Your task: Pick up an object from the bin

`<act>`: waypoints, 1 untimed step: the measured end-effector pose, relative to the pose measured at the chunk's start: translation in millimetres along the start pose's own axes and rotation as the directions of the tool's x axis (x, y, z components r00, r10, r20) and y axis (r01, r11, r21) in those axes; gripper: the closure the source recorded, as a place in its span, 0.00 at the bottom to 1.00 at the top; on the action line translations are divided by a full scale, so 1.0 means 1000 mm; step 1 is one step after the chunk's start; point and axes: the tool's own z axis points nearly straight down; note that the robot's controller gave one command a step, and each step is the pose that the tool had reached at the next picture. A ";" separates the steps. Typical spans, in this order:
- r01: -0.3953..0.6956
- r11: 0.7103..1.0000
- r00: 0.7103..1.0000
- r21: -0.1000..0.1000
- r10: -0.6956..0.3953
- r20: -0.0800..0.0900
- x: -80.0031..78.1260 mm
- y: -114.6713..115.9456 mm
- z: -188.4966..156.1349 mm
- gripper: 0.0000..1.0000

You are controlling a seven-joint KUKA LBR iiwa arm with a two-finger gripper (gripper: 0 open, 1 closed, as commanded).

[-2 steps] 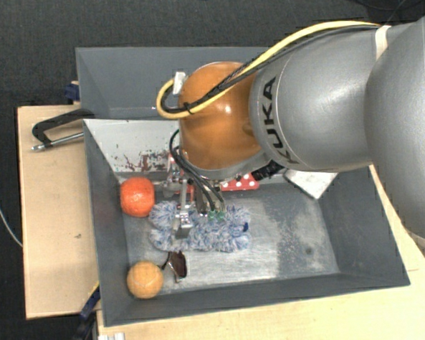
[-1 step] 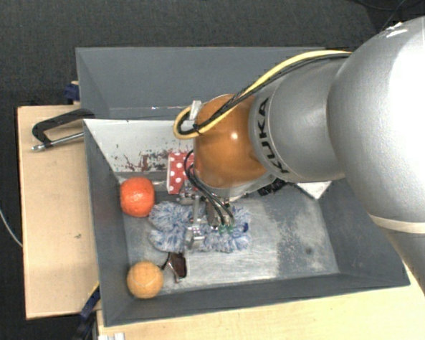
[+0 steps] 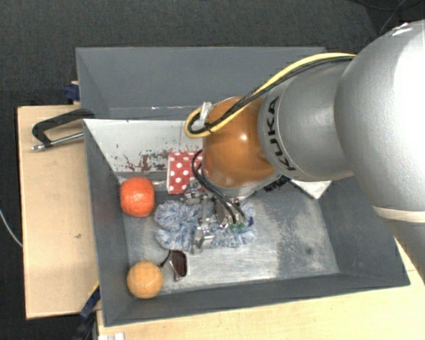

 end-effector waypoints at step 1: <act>-0.042 0.999 0.999 0.002 0.042 0.004 0.005 0.010 -0.001 0.00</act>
Offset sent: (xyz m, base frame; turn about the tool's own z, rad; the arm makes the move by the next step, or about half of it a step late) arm 0.0000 0.0000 0.0000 0.0000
